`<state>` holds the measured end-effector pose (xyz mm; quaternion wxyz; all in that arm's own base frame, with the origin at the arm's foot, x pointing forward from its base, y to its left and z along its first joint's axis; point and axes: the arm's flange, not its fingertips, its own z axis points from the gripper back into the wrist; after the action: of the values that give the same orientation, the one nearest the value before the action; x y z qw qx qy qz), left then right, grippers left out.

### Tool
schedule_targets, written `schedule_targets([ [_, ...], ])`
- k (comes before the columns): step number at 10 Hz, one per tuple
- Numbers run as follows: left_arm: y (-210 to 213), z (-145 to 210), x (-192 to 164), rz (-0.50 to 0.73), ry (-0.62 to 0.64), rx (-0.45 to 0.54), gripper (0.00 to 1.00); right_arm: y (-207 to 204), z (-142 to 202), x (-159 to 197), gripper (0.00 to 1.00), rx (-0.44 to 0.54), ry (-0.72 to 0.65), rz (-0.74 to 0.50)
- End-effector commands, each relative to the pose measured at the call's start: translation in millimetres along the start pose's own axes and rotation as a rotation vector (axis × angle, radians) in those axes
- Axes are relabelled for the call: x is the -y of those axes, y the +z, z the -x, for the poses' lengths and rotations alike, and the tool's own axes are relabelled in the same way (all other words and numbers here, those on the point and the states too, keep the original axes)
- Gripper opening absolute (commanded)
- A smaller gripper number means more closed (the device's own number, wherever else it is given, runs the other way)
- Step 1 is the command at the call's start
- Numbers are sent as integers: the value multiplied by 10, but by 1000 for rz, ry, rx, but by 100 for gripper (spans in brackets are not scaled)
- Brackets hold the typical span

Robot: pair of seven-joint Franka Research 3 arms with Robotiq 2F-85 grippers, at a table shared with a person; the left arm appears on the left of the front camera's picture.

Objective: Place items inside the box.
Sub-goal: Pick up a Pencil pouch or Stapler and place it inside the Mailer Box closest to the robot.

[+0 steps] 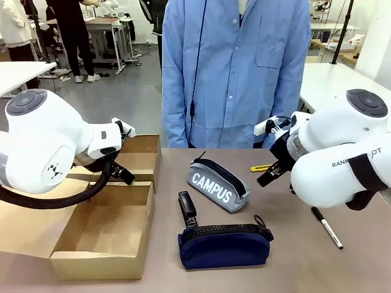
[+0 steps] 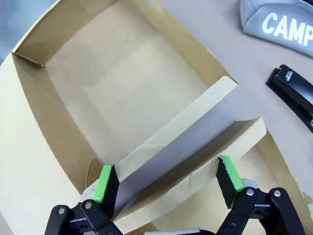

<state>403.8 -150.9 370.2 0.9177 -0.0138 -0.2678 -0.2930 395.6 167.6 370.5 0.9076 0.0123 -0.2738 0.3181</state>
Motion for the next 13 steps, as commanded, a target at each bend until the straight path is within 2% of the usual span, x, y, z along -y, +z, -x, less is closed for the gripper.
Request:
schedule_targets([
  [1,0,0,0,0,0,0,100,0,0,0,100,0,0,0],
  [11,0,0,0,0,0,0,100,0,0,-1,100,0,1,0],
  [13,602,-17,-17,35,19,112,100,344,-13,179,100,19,-47,-47],
])
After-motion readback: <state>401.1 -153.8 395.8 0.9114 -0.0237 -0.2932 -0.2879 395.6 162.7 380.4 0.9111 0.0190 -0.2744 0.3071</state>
